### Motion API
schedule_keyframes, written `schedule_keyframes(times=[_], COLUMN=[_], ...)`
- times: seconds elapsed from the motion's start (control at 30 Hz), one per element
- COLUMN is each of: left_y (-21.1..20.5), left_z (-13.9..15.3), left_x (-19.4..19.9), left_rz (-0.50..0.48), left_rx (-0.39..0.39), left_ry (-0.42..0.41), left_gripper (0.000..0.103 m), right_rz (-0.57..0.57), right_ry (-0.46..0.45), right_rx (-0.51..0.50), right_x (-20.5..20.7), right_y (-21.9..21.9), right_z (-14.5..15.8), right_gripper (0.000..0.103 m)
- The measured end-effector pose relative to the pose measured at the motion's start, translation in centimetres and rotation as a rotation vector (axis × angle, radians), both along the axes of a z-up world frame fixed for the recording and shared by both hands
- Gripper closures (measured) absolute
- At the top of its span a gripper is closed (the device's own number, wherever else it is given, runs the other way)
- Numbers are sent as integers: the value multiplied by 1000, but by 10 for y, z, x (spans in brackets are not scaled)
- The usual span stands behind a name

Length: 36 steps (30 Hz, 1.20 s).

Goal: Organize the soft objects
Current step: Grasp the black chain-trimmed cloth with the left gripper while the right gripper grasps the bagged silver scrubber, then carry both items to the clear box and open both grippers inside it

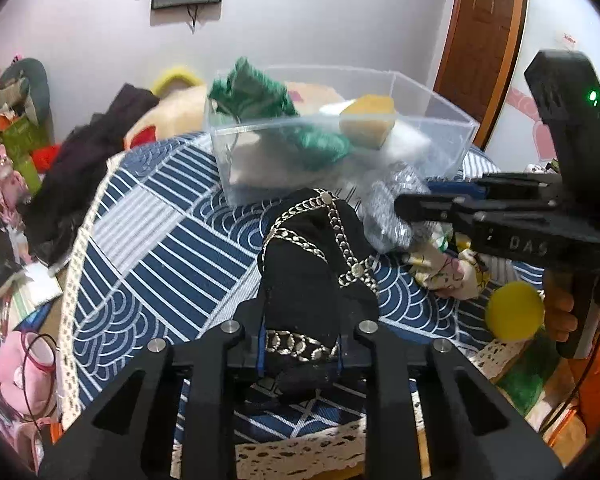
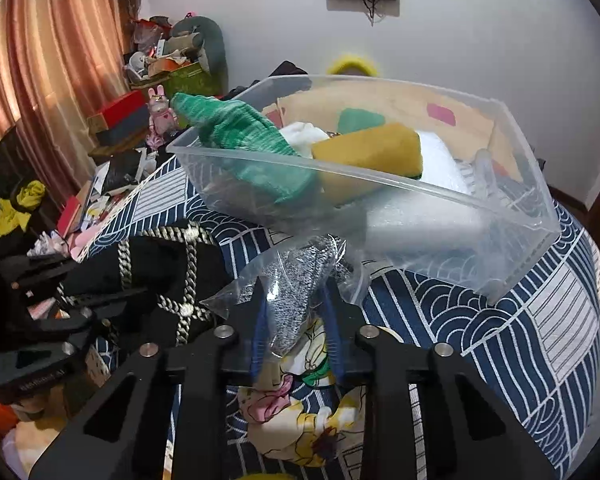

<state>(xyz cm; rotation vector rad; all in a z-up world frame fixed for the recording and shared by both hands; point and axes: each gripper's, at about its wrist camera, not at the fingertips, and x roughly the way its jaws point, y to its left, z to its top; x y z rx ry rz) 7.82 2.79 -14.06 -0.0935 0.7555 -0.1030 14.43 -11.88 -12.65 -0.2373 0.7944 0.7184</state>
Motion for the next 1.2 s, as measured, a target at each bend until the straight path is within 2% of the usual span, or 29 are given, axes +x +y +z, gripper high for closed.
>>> schedule_keyframes(times=[0.37,0.73,0.9,1.2], left_y=[2,8,6,-2], left_z=[46,94,108,107], left_x=[-14,-2,17,63], left_rz=[5,33,47,50], left_rx=[5,-20,-31,-59], left_ry=[-131,-272,-306,-283], left_gripper=[81,81,81,81], right_rz=[-49,-149,-186,-202], right_ry=[-101,-234,-282,-273], right_rx=[81,172,188,167], right_x=[-16,-7,1,21], right_y=[-23,-43,-44,-43], right_z=[35,74,82,75], right_gripper=[83,83,83,83])
